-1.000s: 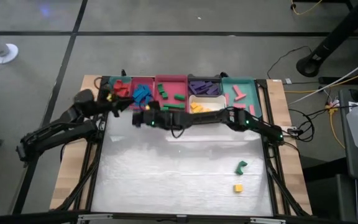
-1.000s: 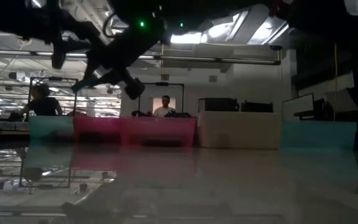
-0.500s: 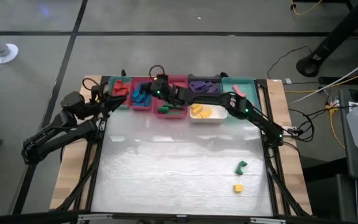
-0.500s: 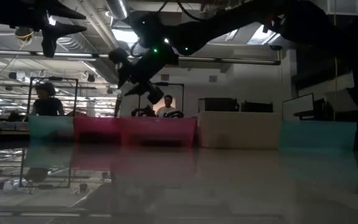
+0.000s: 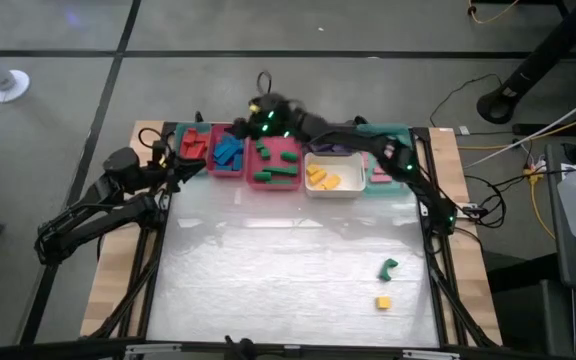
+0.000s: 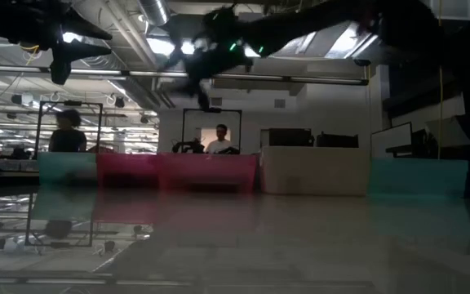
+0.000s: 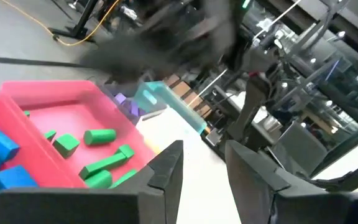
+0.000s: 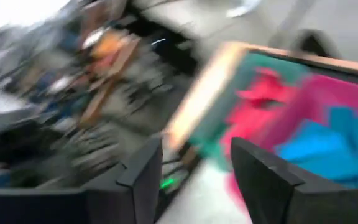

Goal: Sort blocks
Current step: Put the green block into the right pink bin

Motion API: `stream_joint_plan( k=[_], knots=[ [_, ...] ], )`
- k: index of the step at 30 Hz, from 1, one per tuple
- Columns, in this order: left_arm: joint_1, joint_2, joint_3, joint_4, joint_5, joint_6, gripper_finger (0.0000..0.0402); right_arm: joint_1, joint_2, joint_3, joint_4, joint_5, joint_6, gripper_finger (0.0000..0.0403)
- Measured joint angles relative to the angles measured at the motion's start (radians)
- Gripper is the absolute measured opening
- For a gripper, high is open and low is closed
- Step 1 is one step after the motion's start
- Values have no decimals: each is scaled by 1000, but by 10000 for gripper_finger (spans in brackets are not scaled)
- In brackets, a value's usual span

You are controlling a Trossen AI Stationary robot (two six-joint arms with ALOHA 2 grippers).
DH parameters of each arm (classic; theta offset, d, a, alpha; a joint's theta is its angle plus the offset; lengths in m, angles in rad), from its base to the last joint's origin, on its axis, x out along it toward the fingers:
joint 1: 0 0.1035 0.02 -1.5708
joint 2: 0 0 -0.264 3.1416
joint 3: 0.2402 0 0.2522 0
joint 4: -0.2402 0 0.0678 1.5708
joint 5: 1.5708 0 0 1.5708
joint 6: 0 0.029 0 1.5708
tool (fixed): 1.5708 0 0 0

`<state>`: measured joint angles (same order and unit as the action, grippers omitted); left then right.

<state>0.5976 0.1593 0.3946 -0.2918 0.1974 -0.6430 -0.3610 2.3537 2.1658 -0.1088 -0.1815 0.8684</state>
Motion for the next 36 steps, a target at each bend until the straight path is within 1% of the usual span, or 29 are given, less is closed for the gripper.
stream_joint_plan(
  k=[1, 3, 6, 8, 9, 11, 13, 15, 16, 18, 21, 22, 23, 26, 28, 31, 36],
  knots=[
    [0, 0, 0, -3, 0, 6, 108, -7, -24, 1, -2, -72, -30, 192],
    [0, 0, 0, -22, 0, 28, 108, -12, -81, 3, -48, -169, -69, 193],
    [0, 0, 0, -34, 0, 49, 108, -1, -176, 2, -197, -235, -150, 193],
    [0, 0, 0, -43, 0, 49, 108, 11, -249, 2, -333, -240, -220, 193],
    [0, 0, 0, -45, 0, 49, 108, 18, -290, 2, -418, -229, -256, 193],
    [0, 0, 0, -43, 0, 49, 108, 39, -365, 3, -595, -162, -314, 193],
    [0, 0, 0, -43, 0, 49, 108, 71, -431, 3, -792, -61, -347, 193],
    [0, 0, 0, -43, 0, 49, 108, 125, -483, 3, -976, 37, -341, 193],
    [0, 0, 0, -43, 0, 49, 108, 158, -504, 3, -1070, 80, -316, 193],
    [0, 0, 0, -43, -1, 47, 108, 232, -538, 2, -1240, 162, -214, 193],
    [0, 1, 0, -42, -2, 46, 108, 355, -554, 2, -1465, 267, 20, 193],
    [0, 1, 0, -42, -2, 44, 108, 396, -554, -8, -1480, 291, 105, 193],
    [0, 1, 0, -42, -2, 40, 108, 436, -555, -30, -1449, 304, 170, 193],
    [0, 1, 0, -43, -3, 37, 108, 545, -551, -70, -1407, 309, 370, 193],
    [0, 1, 0, -42, -3, 37, 108, 606, -541, -87, -1455, 299, 496, 193],
    [0, 2, 0, -44, -3, 37, 108, 683, -521, -158, -1457, 293, 640, 193],
    [0, 5, -1, -51, -3, 37, 108, 779, -524, -269, -1461, 227, 857, 193]
  ],
)
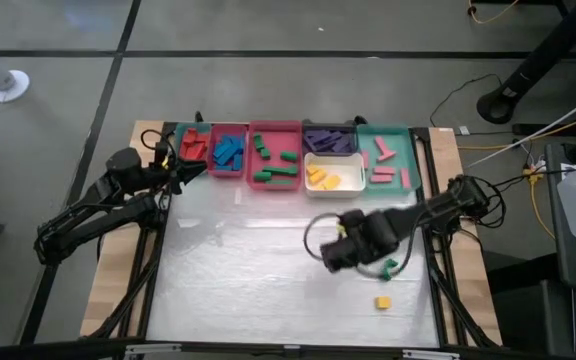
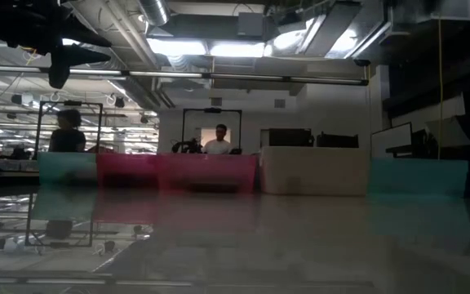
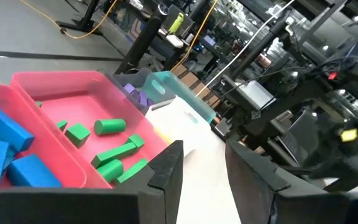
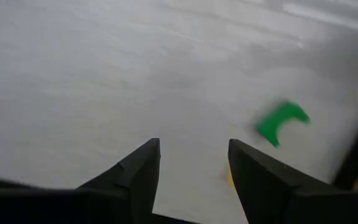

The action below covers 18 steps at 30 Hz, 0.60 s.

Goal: Sort blocks
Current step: Put the green block into the right pink bin

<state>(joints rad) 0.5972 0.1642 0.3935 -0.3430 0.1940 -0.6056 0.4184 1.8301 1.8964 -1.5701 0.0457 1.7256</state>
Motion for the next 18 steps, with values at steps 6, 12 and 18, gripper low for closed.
stream_joint_plan(
  k=[6, 12, 18],
  knots=[
    [0, 0, 0, 1, 0, 2, 108, 70, 2, -138, -4, -81, 215, 193],
    [0, 0, 0, 2, 2, 0, 108, 131, 2, -248, 0, -154, 347, 193],
    [0, 0, 0, 1, 3, 0, 108, 180, 2, -324, 9, -162, 460, 193]
  ],
)
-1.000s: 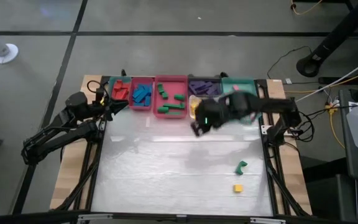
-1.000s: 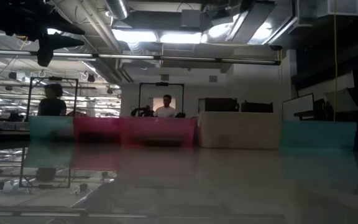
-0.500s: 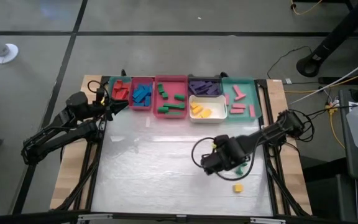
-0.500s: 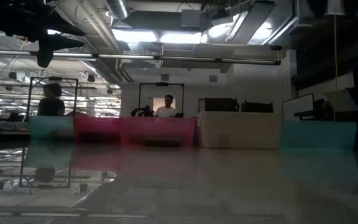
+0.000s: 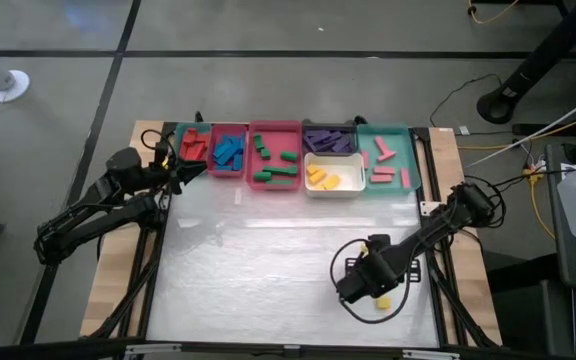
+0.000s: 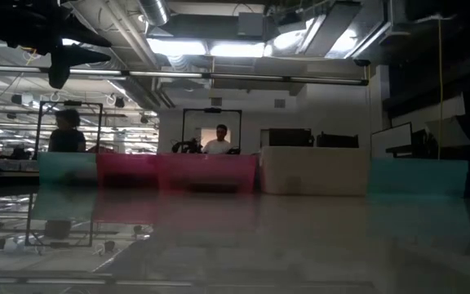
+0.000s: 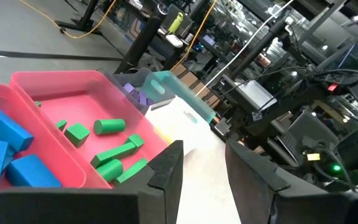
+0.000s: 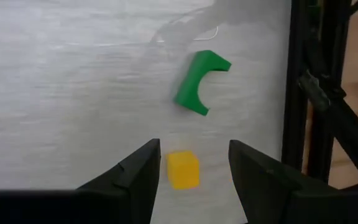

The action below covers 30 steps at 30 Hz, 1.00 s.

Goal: Sort blocks
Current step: Put the green block into the right pink bin

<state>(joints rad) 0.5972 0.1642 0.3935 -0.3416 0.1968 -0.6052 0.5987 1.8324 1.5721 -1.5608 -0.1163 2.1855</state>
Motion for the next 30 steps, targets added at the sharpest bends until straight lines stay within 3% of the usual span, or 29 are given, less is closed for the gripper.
stream_joint_plan(
  k=[14, 21, 30],
  knots=[
    [0, 0, 0, 0, 14, 7, 108, 55, 0, -246, 228, 2, 99, 193],
    [-37, 0, 0, 2, 191, 108, 92, 55, 0, -336, 279, -7, 96, 193],
    [-183, -2, 0, 41, 333, 93, 60, 55, 0, -430, 398, 8, 96, 193]
  ],
)
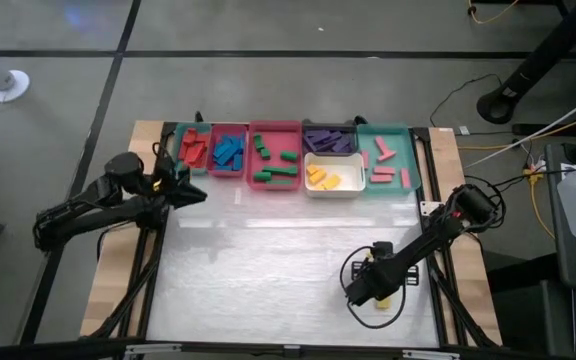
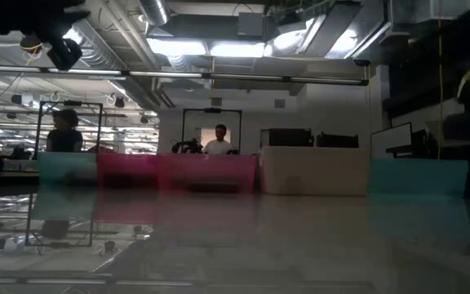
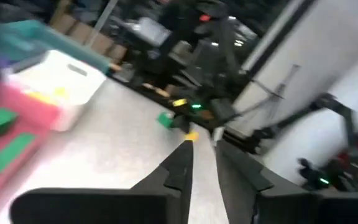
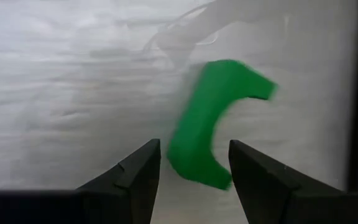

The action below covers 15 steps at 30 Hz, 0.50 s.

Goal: Sort blocks
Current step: Put the green block into the right pink bin

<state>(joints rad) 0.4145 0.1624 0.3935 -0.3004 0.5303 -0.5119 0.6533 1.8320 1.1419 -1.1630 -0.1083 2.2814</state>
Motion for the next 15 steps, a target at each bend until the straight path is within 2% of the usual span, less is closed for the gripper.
stream_joint_plan(
  k=[3, 8, 11, 15],
  knots=[
    [-76, -4, 0, 24, -22, 23, 40, 0, 0, -46, 91, 0, 0, 193],
    [-209, -6, 1, 85, -179, 77, 4, 0, -7, -87, 153, 1, 1, 189],
    [-287, -5, 0, 90, -311, 103, 5, -1, -6, -87, 152, 2, 1, 165],
    [-377, 5, -21, 127, -449, 120, 1, -1, -4, -87, 161, 14, 0, 107]
  ],
)
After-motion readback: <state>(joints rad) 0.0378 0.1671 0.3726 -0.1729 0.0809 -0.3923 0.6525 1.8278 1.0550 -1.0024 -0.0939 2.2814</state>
